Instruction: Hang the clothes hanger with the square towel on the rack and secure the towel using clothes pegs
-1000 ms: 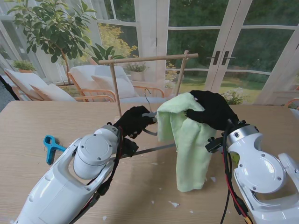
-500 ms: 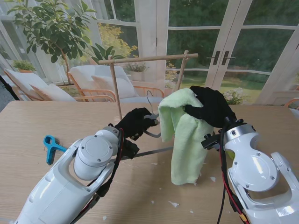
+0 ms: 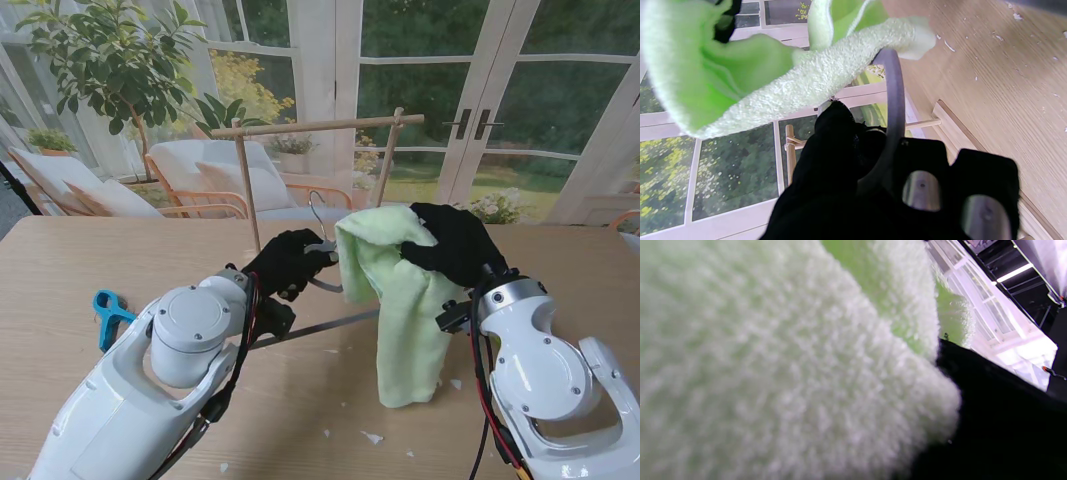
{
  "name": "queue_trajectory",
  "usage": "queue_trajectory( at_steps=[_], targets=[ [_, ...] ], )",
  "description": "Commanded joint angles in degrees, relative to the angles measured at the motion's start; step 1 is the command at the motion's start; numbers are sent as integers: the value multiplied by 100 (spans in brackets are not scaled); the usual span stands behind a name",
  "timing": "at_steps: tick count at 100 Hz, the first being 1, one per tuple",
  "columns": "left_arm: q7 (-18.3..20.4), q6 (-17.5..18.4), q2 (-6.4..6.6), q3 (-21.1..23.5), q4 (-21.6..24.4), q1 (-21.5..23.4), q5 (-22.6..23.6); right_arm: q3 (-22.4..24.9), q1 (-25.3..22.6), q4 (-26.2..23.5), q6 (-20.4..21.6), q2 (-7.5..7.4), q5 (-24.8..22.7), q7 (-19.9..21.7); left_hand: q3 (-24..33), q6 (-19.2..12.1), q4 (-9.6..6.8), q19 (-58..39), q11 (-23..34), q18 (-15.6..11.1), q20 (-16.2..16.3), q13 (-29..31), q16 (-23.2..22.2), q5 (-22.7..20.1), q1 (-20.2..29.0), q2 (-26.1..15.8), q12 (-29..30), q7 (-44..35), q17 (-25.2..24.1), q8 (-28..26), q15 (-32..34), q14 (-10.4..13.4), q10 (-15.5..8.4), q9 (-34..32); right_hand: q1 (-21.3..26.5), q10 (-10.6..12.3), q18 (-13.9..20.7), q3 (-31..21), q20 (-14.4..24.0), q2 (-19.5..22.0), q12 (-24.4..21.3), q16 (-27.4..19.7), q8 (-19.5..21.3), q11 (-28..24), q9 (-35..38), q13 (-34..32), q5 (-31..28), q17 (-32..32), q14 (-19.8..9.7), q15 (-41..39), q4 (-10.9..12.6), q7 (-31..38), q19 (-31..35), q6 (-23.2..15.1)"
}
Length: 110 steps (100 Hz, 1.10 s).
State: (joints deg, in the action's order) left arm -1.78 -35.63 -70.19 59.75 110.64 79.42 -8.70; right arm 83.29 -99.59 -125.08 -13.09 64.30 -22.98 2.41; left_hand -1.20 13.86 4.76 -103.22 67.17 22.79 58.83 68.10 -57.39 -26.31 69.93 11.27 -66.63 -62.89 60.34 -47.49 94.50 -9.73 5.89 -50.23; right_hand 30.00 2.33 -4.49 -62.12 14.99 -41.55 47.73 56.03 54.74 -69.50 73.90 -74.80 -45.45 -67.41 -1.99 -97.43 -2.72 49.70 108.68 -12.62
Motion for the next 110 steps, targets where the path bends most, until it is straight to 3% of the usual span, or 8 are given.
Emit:
queue_trajectory(
  at_steps=[1,51,75,90,110],
  targets=[
    [29,-50,-49,37,115,16,-40,29,-139,40,-57,0,0,126,47,346,-157,-1675,960,-356,214,453,-14,98,368,-494,-238,-89,219,-69,627,803,27,-274,601,203,1171,-441,4864,556,111,121,125,-477,577,-31,-393,-444,280,-632,492,232,1129,-931],
    [-290,-320,-167,137,52,-97,72,166,-791,-302,284,-91,-596,350,45,390,-152,-1675,959,-359,232,454,-5,118,387,-514,-245,-75,219,-77,632,827,48,-269,580,230,1308,-484,4850,467,95,115,61,-453,635,-36,-380,-457,144,-633,573,235,1129,-872],
    [-342,-505,-200,211,-68,-185,131,134,-1040,-478,498,-50,-671,83,45,414,-150,-1675,968,-350,230,454,-3,137,399,-527,-250,-73,218,-84,635,818,49,-256,553,225,1353,-541,4859,429,91,126,14,-459,670,-37,-411,-459,115,-636,641,265,1129,-843],
    [-142,-508,-128,204,-113,-199,204,63,-892,-487,416,-13,-665,-85,46,415,-151,-1675,972,-327,233,453,-3,135,399,-525,-251,-78,215,-87,640,788,55,-251,559,246,1373,-526,4863,451,89,131,3,-454,675,-37,-397,-461,111,-635,638,272,1129,-839],
    [69,-440,-42,116,-132,-169,354,16,-436,-373,151,-1,-351,-5,37,395,-151,-1675,971,-342,232,453,-1,131,391,-530,-251,-72,219,-82,637,811,50,-246,593,243,1366,-452,4866,547,93,131,14,-447,621,-35,-342,-459,158,-634,577,277,1129,-843]
  ],
)
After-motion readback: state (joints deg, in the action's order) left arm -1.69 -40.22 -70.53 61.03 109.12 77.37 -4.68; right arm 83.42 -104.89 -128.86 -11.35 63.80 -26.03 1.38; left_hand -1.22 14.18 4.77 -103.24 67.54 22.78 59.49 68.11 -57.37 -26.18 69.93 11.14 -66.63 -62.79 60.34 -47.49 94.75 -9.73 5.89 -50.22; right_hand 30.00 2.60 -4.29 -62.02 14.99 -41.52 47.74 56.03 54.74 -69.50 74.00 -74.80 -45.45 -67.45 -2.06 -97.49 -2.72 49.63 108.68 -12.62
